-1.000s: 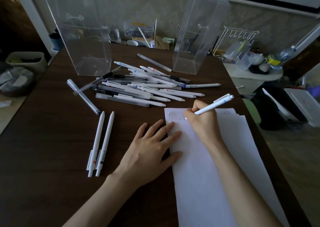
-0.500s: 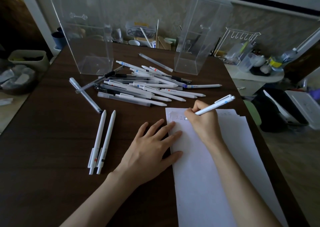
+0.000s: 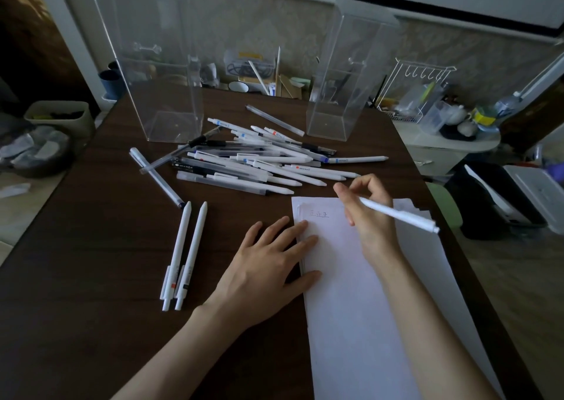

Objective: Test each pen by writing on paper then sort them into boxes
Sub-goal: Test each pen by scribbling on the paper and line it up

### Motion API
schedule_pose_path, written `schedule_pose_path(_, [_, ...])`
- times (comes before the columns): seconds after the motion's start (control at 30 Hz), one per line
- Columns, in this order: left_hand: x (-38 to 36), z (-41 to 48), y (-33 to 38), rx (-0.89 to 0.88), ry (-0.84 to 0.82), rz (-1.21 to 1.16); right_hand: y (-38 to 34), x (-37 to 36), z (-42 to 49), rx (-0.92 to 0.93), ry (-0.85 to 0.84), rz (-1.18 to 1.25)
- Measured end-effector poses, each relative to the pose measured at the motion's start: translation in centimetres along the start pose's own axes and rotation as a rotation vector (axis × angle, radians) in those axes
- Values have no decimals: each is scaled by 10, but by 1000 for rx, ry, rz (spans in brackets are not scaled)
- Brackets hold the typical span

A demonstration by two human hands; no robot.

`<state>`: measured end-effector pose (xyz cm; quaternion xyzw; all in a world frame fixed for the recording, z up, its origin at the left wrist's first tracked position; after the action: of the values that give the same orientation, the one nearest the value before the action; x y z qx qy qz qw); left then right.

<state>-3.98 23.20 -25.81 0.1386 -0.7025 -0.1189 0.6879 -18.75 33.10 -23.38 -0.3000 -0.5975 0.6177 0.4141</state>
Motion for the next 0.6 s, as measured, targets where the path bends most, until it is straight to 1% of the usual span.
schedule_pose_path(0.03, [1, 0, 0, 9, 7, -10, -1, 0, 0, 13, -8, 7])
schedule_pose_path(0.1, [7, 0, 0, 39, 31, -55, -1, -4, -1, 53, -48, -61])
schedule_pose_path(0.17, [12, 0, -2, 67, 56, -172, 0, -10, -2, 99, -151, -130])
schedule_pose_path(0.23, [16, -2, -1, 26, 83, -321, -2, -13, -3, 124, -221, -195])
schedule_pose_path(0.27, [17, -3, 1, -10, 79, -356, -4, -14, -3, 121, -244, -221])
schedule_pose_path(0.33, [13, -4, 2, -74, 60, -331, -6, -16, -4, 97, -288, -220])
schedule_pose_path(0.37, [11, -3, 3, -115, 79, -283, -7, -17, -5, 91, -313, -203])
schedule_pose_path(0.43, [9, -2, 2, -191, 157, -203, -10, -20, -8, 96, -345, -193])
schedule_pose_path(0.6, [9, -2, -1, -259, 271, -206, -10, -26, -10, 108, -426, -251])
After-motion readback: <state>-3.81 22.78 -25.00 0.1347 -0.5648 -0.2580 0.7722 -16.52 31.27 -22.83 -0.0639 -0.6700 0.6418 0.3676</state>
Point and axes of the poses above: each hand's wrist, its own z-axis towards the middle knuckle, its own x-axis out of the back of the hand, y = z × x, the point moved 5 cm from there along z, towards the middle knuckle, and after that the axes turned 6 degrees about -y, right-handed, at the moved point
